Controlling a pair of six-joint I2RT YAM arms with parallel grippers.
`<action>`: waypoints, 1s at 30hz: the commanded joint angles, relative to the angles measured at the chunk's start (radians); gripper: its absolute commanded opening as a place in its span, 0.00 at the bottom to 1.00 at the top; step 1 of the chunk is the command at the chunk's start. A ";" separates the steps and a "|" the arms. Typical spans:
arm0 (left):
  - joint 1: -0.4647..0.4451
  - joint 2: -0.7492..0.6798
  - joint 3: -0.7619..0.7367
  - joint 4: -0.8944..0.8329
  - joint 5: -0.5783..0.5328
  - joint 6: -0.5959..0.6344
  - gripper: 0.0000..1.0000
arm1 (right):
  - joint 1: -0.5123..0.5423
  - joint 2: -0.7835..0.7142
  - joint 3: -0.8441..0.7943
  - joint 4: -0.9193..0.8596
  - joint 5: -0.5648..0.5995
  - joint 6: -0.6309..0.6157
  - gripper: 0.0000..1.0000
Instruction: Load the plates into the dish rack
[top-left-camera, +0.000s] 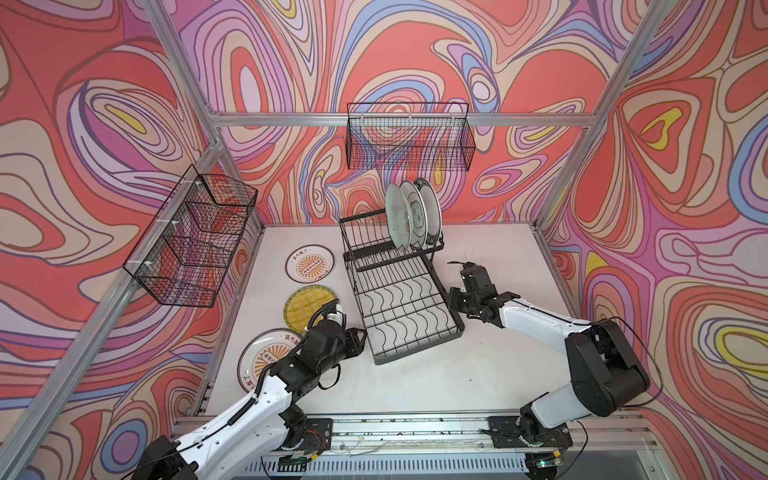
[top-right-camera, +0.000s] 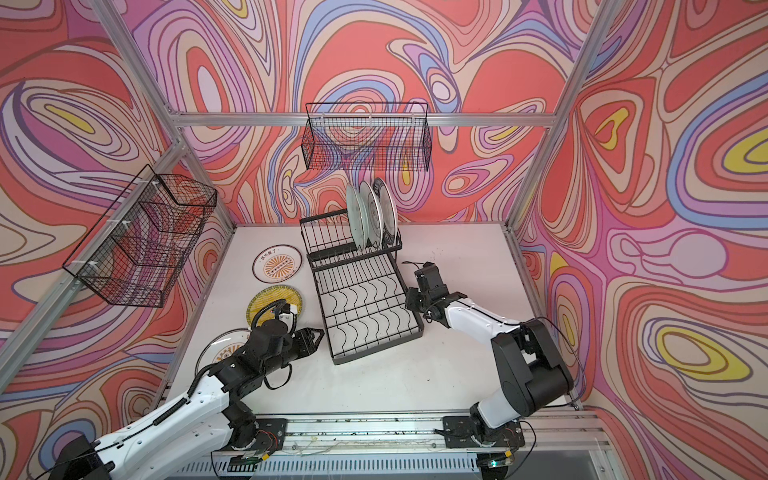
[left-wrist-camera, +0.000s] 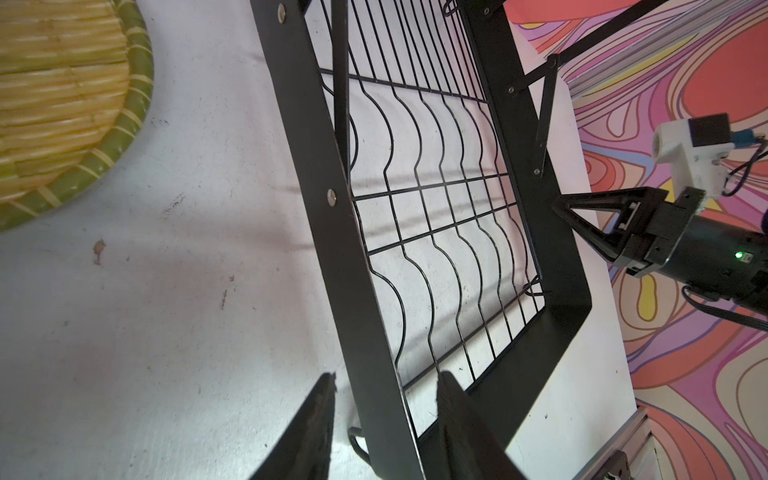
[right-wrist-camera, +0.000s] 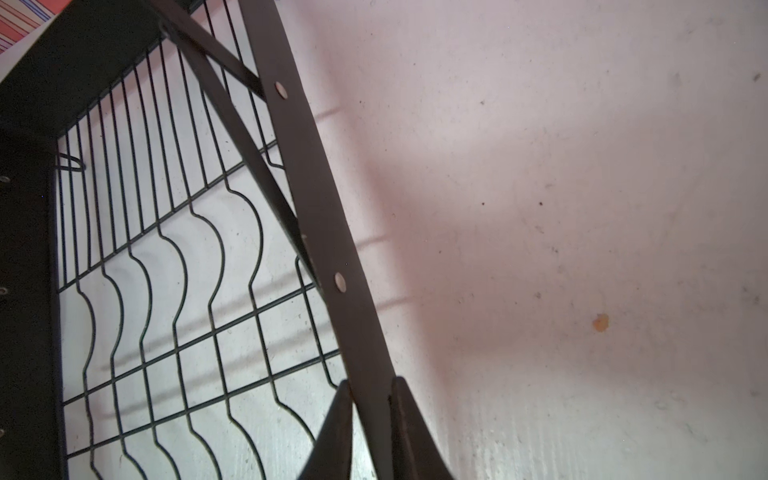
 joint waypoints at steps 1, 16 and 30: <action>0.006 -0.015 -0.012 -0.013 -0.016 -0.010 0.44 | -0.002 0.005 -0.001 -0.022 0.033 -0.002 0.15; 0.006 -0.061 0.001 -0.080 -0.052 0.008 0.44 | -0.003 -0.006 0.012 -0.094 0.124 -0.006 0.06; 0.006 -0.073 0.011 -0.104 -0.069 0.017 0.44 | -0.037 -0.002 0.024 -0.140 0.196 0.009 0.01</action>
